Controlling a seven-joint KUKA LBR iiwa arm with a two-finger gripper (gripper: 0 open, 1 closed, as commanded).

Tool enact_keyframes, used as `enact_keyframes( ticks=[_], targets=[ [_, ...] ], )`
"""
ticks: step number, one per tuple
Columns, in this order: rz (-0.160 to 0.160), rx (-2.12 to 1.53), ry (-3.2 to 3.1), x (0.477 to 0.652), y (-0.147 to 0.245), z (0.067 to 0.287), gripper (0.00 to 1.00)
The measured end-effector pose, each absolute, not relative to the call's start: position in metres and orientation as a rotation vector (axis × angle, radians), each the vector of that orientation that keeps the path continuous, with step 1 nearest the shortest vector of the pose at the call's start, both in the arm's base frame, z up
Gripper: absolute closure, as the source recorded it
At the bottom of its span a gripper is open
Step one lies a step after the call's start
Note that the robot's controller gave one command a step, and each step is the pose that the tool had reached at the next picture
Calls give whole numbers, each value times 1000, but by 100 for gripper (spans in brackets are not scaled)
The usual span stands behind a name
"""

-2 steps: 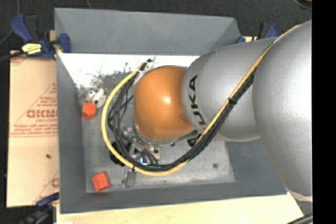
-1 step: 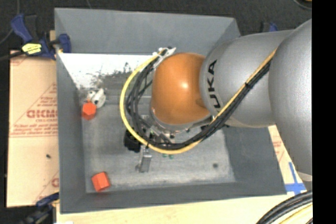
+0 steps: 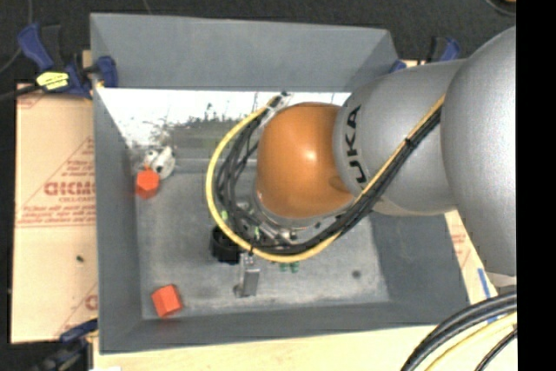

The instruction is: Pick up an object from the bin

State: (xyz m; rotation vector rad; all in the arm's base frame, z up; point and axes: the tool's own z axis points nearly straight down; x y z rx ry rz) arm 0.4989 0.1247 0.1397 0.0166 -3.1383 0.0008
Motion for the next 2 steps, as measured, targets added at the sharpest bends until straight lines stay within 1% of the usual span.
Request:
enact_keyframes(
  ticks=[1,2],
  targets=[
    [-1,385,-3129,510,126,138,100],
    [-2,381,-3129,510,126,138,100]
  ],
)
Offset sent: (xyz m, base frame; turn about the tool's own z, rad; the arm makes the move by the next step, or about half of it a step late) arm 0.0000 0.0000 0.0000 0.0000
